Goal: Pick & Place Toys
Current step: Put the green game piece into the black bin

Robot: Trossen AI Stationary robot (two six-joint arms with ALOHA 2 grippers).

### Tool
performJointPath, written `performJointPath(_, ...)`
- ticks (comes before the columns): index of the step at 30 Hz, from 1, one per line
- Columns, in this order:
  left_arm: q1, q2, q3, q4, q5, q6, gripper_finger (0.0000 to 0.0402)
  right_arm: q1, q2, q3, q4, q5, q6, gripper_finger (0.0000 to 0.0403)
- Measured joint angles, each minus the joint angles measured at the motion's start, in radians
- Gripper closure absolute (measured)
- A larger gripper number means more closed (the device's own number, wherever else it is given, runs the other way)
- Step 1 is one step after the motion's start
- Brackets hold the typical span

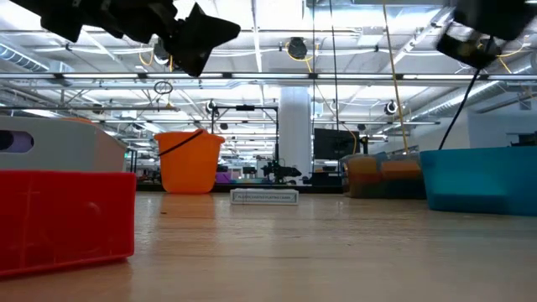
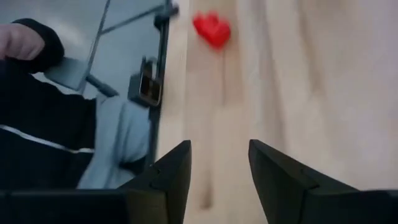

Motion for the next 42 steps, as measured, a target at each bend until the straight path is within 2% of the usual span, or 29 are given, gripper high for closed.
performJointPath(4, -0.030, 0.000, 0.000, 0.000, -0.003, -0.006, 0.0149, 0.084, 0.073, 0.000, 0.000, -0.022, 0.240, 0.0260)
performJointPath(10, -0.080, 0.000, 0.000, 0.000, -0.090, -0.005, 0.0149, 0.138, 0.138, 0.000, -0.074, -0.199, 0.601, 0.0276)
performJointPath(16, -0.092, 0.000, 0.000, -0.001, -0.130, -0.005, 0.0149, 0.134, 0.145, 0.000, -0.235, -0.258, 0.757, 0.0293)
performJointPath(23, -0.092, 0.000, 0.000, -0.001, -0.130, -0.004, 0.0149, 0.099, 0.144, 0.000, -0.300, -0.206, 0.711, 0.0312)
performJointPath(29, -0.091, 0.000, 0.000, -0.002, -0.130, -0.001, 0.0149, 0.068, 0.134, 0.000, -0.298, -0.215, 0.660, 0.0316)
performJointPath(36, -0.090, 0.000, 0.000, -0.019, -0.131, 0.001, 0.0149, 0.067, 0.099, 0.000, -0.282, -0.234, 0.522, 0.0317)
performJointPath(38, -0.095, 0.000, 0.000, -0.019, -0.130, -0.006, 0.0149, 0.053, 0.089, 0.000, -0.225, -0.204, 0.449, 0.0317)
performJointPath(42, -0.125, 0.000, 0.000, -0.009, -0.130, -0.025, 0.0149, 0.040, 0.082, 0.000, -0.005, -0.067, 0.215, 0.0318)
